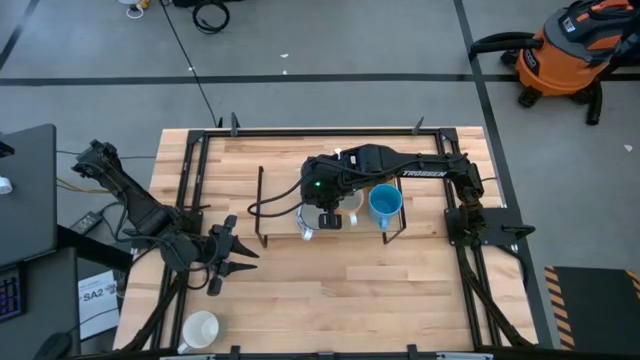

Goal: Place coffee mugs
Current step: Put the blue patterned mug on the shelf

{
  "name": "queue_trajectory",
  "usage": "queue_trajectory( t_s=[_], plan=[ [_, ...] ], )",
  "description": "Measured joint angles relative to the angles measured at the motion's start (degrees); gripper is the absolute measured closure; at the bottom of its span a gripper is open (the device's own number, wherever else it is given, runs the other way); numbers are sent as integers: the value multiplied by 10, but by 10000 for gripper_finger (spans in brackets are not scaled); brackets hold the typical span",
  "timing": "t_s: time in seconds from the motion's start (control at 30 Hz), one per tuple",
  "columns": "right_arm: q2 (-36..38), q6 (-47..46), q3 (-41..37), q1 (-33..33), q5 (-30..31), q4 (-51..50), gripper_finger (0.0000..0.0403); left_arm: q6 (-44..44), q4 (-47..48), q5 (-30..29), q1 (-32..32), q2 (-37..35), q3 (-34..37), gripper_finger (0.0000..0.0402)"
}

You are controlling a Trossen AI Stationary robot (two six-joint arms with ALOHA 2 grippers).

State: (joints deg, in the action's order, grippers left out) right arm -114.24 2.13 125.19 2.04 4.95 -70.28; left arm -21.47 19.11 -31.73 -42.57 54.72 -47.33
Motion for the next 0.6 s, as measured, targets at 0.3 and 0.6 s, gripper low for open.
queue_trajectory(
  t_s=[0.3,0.6],
  plan=[
    [-1,0,0,-8,0,0,353,0,0,0,0,0,0,285],
    [-1,0,0,-18,1,4,352,0,0,0,0,0,0,285]
  ],
)
